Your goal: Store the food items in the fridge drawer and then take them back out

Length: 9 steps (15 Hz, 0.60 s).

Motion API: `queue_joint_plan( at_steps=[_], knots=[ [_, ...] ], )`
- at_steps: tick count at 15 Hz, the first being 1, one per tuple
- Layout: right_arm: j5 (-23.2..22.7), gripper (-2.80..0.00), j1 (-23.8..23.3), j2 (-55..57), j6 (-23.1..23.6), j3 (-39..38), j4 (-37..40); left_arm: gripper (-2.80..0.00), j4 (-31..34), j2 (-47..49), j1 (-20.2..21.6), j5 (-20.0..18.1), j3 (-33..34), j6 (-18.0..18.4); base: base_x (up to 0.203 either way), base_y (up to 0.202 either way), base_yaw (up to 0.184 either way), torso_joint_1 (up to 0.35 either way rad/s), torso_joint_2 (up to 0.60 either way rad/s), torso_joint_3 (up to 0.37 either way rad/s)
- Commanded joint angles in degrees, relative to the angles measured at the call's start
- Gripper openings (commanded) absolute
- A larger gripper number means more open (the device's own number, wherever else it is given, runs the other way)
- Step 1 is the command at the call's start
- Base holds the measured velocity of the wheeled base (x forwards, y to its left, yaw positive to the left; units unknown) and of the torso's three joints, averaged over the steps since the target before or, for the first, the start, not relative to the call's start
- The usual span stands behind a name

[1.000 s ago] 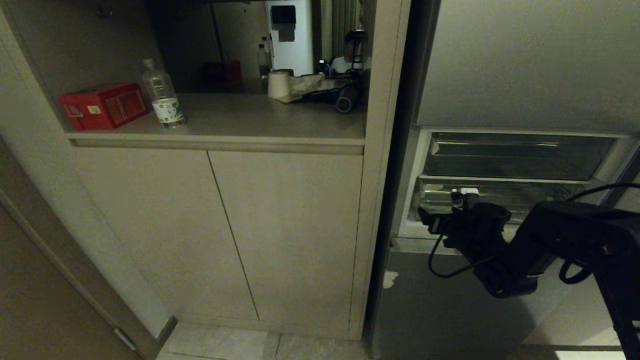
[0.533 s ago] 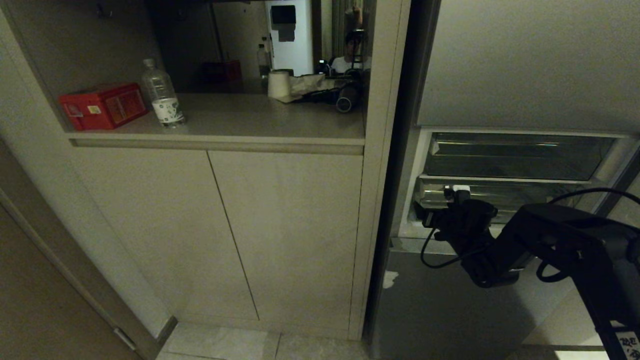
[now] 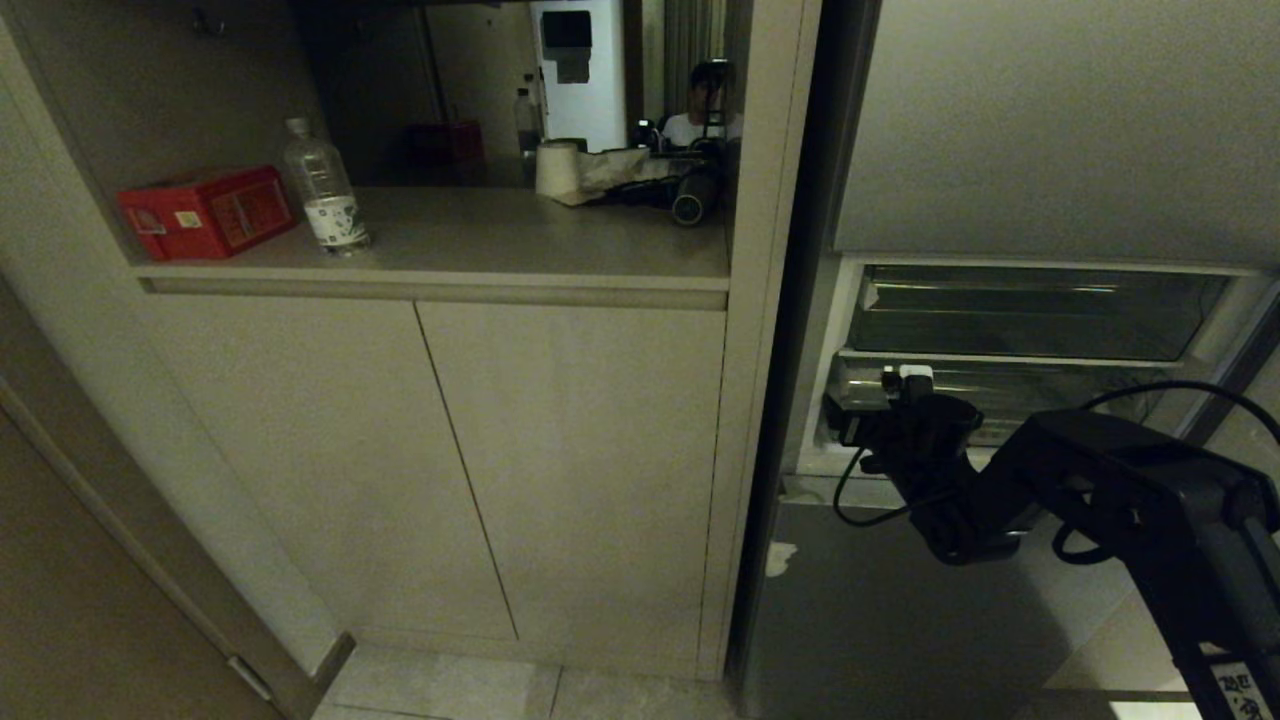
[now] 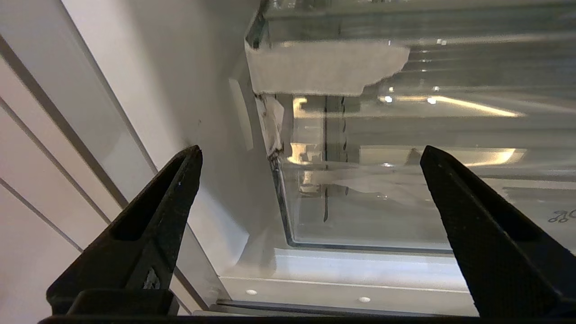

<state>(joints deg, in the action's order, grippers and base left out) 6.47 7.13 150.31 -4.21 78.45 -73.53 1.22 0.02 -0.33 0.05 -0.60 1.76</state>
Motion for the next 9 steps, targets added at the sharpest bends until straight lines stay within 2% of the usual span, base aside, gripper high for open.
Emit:
queue_joint_plan(
  at_steps=[1, 9],
  knots=[
    [0.0, 0.0, 0.0, 0.4, -0.1, 1.0, -0.4, -2.8, 0.0, 0.1, 0.0, 0.0, 0.1, 0.0, 0.0, 0.0, 0.0, 0.0, 0.0, 0.0],
    [0.1, 0.0, -0.1, 1.7, -0.1, 5.4, 1.6, -2.8, 0.0, 0.1, 0.0, 0.0, 0.1, 0.0, 0.0, 0.0, 0.0, 0.0, 0.0, 0.0]
  ],
)
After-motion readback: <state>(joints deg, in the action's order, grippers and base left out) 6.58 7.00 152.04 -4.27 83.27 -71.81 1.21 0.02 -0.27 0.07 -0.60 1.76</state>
